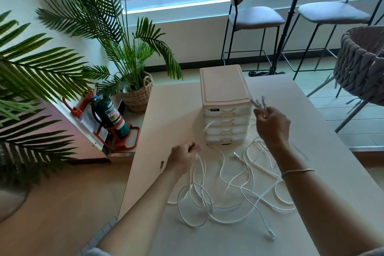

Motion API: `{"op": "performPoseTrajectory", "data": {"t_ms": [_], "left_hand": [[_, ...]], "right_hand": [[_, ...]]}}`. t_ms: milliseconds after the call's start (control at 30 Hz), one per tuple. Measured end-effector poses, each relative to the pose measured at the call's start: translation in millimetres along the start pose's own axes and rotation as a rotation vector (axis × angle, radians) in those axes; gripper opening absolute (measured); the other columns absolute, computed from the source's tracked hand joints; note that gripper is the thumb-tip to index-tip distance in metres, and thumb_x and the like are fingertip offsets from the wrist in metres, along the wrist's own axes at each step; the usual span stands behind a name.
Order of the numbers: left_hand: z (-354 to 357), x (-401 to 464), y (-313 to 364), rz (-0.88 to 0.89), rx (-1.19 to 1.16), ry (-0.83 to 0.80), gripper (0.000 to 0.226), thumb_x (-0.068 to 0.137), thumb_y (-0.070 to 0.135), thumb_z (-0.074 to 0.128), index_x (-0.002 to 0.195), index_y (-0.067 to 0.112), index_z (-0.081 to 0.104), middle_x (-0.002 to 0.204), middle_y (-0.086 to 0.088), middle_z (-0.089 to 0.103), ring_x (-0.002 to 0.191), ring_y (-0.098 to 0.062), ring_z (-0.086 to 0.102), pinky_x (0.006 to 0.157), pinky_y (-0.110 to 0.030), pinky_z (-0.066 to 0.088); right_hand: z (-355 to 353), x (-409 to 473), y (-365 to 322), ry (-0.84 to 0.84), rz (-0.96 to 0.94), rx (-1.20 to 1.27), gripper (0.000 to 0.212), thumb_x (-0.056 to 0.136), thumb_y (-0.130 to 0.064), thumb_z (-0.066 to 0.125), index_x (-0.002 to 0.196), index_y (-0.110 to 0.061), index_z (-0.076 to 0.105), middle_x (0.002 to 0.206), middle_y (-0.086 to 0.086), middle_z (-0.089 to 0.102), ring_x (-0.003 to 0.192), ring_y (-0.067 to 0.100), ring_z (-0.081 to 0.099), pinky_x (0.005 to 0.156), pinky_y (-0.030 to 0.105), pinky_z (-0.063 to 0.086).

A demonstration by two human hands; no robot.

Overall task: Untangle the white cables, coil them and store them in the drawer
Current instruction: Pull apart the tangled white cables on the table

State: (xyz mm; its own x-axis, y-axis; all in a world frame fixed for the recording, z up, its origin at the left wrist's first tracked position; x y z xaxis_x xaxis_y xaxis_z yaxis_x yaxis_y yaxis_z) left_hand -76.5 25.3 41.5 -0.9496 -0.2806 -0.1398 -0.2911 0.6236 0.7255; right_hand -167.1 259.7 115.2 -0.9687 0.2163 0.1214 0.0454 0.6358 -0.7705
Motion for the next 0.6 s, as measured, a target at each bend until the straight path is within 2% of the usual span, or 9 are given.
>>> {"op": "performPoseTrajectory", "data": {"t_ms": [100, 167, 233, 267, 367, 433, 467, 533, 600], "left_hand": [[24.4, -9.3, 23.1, 0.112, 0.08, -0.209, 0.026, 0.095, 0.032, 0.05, 0.093, 0.017, 0.07, 0.078, -0.007, 0.067, 0.068, -0.011, 0.054, 0.063, -0.022, 0.036], [40.5, -17.0, 28.7, 0.134, 0.078, -0.316, 0.025, 0.095, 0.032, 0.051, 0.093, 0.016, 0.07, 0.067, -0.006, 0.06, 0.06, -0.011, 0.049, 0.059, -0.021, 0.036], [50.4, -22.6, 29.3, 0.098, -0.003, -0.363, 0.021, 0.094, 0.028, 0.053, 0.092, 0.016, 0.069, 0.058, 0.002, 0.051, 0.051, -0.007, 0.044, 0.051, -0.014, 0.035], [52.8, -24.0, 28.9, 0.089, -0.017, -0.365, 0.02, 0.093, 0.027, 0.054, 0.092, 0.014, 0.069, 0.057, 0.004, 0.05, 0.049, -0.005, 0.044, 0.05, -0.012, 0.035], [50.8, -27.3, 25.1, 0.133, 0.016, -0.343, 0.02, 0.092, 0.021, 0.054, 0.092, 0.007, 0.069, 0.061, 0.003, 0.056, 0.047, 0.001, 0.049, 0.054, -0.009, 0.035], [46.6, -29.9, 18.9, 0.156, 0.003, -0.328, 0.019, 0.091, 0.02, 0.058, 0.092, 0.004, 0.07, 0.082, 0.0, 0.067, 0.06, -0.001, 0.052, 0.06, -0.005, 0.034], [45.8, -30.5, 14.0, 0.148, -0.007, -0.323, 0.018, 0.089, 0.021, 0.06, 0.092, 0.006, 0.07, 0.087, 0.002, 0.067, 0.064, -0.004, 0.053, 0.065, -0.008, 0.037], [46.0, -31.9, 3.5, 0.097, 0.002, -0.314, 0.019, 0.087, 0.025, 0.063, 0.099, 0.011, 0.069, 0.074, 0.011, 0.058, 0.064, -0.006, 0.051, 0.065, -0.013, 0.038], [46.0, -30.9, -6.8, 0.048, 0.035, -0.293, 0.023, 0.087, 0.027, 0.063, 0.107, 0.015, 0.066, 0.074, 0.013, 0.053, 0.072, -0.007, 0.051, 0.065, -0.01, 0.036]], "right_hand": [[23.8, -21.6, -19.5, -0.18, -0.134, -0.005, 0.031, 0.094, -0.031, 0.051, 0.086, -0.005, 0.065, 0.082, 0.02, 0.066, 0.084, 0.036, 0.058, 0.061, 0.032, 0.026], [44.6, -38.5, -26.3, -0.371, -0.201, -0.046, 0.029, 0.093, -0.034, 0.053, 0.07, -0.016, 0.058, 0.058, 0.005, 0.054, 0.065, 0.028, 0.05, 0.049, 0.028, 0.025], [68.8, -54.3, -22.0, -0.561, -0.238, -0.147, 0.041, 0.091, -0.039, 0.053, 0.057, -0.019, 0.046, 0.05, -0.005, 0.042, 0.053, 0.017, 0.042, 0.046, 0.021, 0.025], [80.0, -60.8, -15.3, -0.641, -0.24, -0.217, 0.046, 0.091, -0.043, 0.051, 0.052, -0.019, 0.044, 0.048, -0.005, 0.042, 0.052, 0.016, 0.043, 0.047, 0.022, 0.028], [94.0, -70.0, 6.2, -0.75, -0.191, -0.384, 0.055, 0.09, -0.052, 0.046, 0.05, -0.016, 0.052, 0.053, 0.002, 0.053, 0.064, 0.019, 0.052, 0.054, 0.028, 0.035], [92.8, -71.8, 15.9, -0.782, -0.15, -0.446, 0.052, 0.088, -0.054, 0.049, 0.06, -0.012, 0.063, 0.067, 0.009, 0.059, 0.071, 0.02, 0.052, 0.057, 0.027, 0.035], [91.1, -71.8, 20.1, -0.794, -0.136, -0.486, 0.052, 0.085, -0.056, 0.051, 0.062, -0.011, 0.064, 0.072, 0.01, 0.06, 0.072, 0.02, 0.052, 0.054, 0.027, 0.035], [86.0, -69.2, 25.5, -0.795, -0.119, -0.543, 0.052, 0.077, -0.063, 0.058, 0.064, -0.013, 0.062, 0.073, 0.007, 0.057, 0.073, 0.02, 0.052, 0.049, 0.025, 0.033], [80.1, -63.5, 29.7, -0.775, -0.083, -0.559, 0.058, 0.067, -0.066, 0.066, 0.08, -0.009, 0.068, 0.078, 0.006, 0.059, 0.077, 0.02, 0.057, 0.054, 0.025, 0.038]]}}
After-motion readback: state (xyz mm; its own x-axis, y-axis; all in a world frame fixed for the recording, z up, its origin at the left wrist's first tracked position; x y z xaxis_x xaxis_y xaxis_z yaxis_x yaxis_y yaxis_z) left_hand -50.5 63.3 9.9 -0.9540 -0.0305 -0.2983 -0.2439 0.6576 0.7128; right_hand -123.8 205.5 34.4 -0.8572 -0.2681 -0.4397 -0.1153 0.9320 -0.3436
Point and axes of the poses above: each hand's wrist, its own x-axis towards the middle knuckle, its own z-axis out of the palm, y = z × x, the point moved 5 cm from there along x, towards the middle knuckle
